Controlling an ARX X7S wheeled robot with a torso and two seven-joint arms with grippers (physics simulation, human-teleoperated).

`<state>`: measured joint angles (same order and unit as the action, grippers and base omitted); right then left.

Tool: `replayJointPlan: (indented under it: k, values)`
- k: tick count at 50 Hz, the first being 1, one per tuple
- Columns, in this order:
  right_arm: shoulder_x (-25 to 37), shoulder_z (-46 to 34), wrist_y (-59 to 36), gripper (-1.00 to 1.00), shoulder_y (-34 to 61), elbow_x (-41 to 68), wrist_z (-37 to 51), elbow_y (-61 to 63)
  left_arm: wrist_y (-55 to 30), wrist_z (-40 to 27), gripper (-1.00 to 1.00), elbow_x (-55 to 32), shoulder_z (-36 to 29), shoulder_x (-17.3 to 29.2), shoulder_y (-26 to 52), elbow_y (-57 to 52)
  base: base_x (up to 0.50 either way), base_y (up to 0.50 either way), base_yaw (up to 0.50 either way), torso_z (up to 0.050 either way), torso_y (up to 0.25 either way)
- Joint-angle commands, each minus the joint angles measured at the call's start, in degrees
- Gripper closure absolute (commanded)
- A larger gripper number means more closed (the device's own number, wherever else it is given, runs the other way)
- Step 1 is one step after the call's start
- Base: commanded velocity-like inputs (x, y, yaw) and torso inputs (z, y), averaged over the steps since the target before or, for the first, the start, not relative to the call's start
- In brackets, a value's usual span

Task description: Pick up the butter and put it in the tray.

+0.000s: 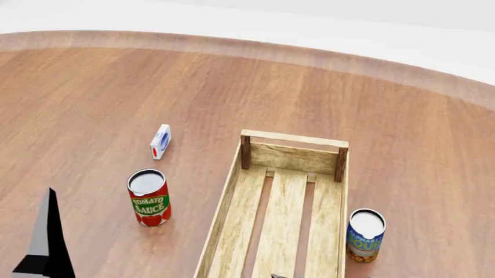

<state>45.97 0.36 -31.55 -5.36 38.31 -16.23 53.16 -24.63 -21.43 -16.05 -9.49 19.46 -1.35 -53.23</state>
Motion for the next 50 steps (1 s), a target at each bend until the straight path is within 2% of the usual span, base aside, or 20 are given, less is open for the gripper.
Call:
replayJointPlan:
  k: [1, 16, 20, 23, 24, 25, 27, 29, 32, 34, 37, 40, 50]
  values:
    - [7.55, 3.16, -0.61, -1.0, -2.64, 8.42, -8.24, -0.24, 0.23, -0.53, -1.0, 0.16, -0.7, 0.39, -0.02, 0.39, 0.0, 0.0, 0.0, 0.0, 0.0]
    - [10.89, 6.58, 4.21, -1.0, -10.52, 12.98, -19.02, -2.34, 1.39, -0.85, -1.0, 0.31, -1.3, 0.78, -0.09, 1.15, 0.0, 0.0, 0.0, 0.0, 0.0]
    - [10.63, 4.09, 2.81, -1.0, -9.32, 8.7, -17.47, -3.69, 1.39, -1.01, -1.0, 0.28, -1.45, 0.89, -0.03, 1.17, 0.0, 0.0, 0.0, 0.0, 0.0]
    - [9.98, 0.08, -1.06, -1.0, -5.83, 3.23, -12.69, -4.64, 1.48, -1.1, -1.0, 0.27, -1.54, 0.95, -0.01, 1.34, 0.0, 0.0, 0.0, 0.0, 0.0]
    - [10.27, -0.93, -2.27, -1.0, -4.9, 4.76, -13.7, -5.22, 1.43, -1.15, -1.0, 0.26, -1.59, 0.98, 0.02, 1.3, 0.0, 0.0, 0.0, 0.0, 0.0]
    - [10.3, -2.83, -0.86, -1.0, -5.18, -0.39, -13.43, -5.55, 1.54, -1.17, -1.0, 0.34, -1.69, 1.01, -0.03, 1.35, 0.0, 0.0, 0.0, 0.0, 0.0]
    - [10.1, -2.23, -0.36, -1.0, -5.36, 0.86, -13.99, -5.96, 1.58, -1.19, -1.0, 0.22, -1.73, 1.05, -0.01, 1.39, 0.0, 0.0, 0.0, 0.0, 0.0]
    - [10.16, -3.04, 3.12, -1.0, -6.52, -4.33, -14.46, -5.76, 1.73, -1.25, -1.0, 0.23, -1.79, 1.08, -0.04, 1.49, 0.0, 0.0, 0.0, 0.0, 0.0]
    - [10.13, -0.92, 1.25, -1.0, -6.39, 6.51, -16.8, -6.81, 1.57, -1.37, -1.0, 0.13, -1.87, 1.17, 0.08, 1.4, 0.0, 0.0, 0.0, 0.0, 0.0]
    - [9.57, -0.43, 4.82, -1.0, -8.28, 2.3, -17.12, -6.19, 1.7, -1.41, -1.0, 0.12, -1.92, 1.22, 0.06, 1.44, 0.0, 0.0, 0.0, 0.0, 0.0]
    - [10.8, -2.28, 3.85, -1.0, -8.11, 1.0, -18.46, -6.77, 1.69, -1.5, -1.0, 0.05, -2.01, 1.31, 0.08, 1.43, 0.0, 0.0, 0.0, 0.0, 0.0]
    - [9.54, -2.56, 9.32, -1.0, -9.97, -4.01, -20.04, -8.74, 1.78, -1.57, -1.0, -0.11, -1.98, 1.39, 0.04, 1.52, 0.0, 0.0, 0.0, 0.0, 0.0]
    - [9.32, -4.43, 9.74, -1.0, -11.02, -6.16, -20.56, -10.27, 1.61, -2.05, -1.0, -0.34, -2.08, 1.72, 0.05, 1.19, 0.0, 0.0, 0.0, 0.0, 0.0]
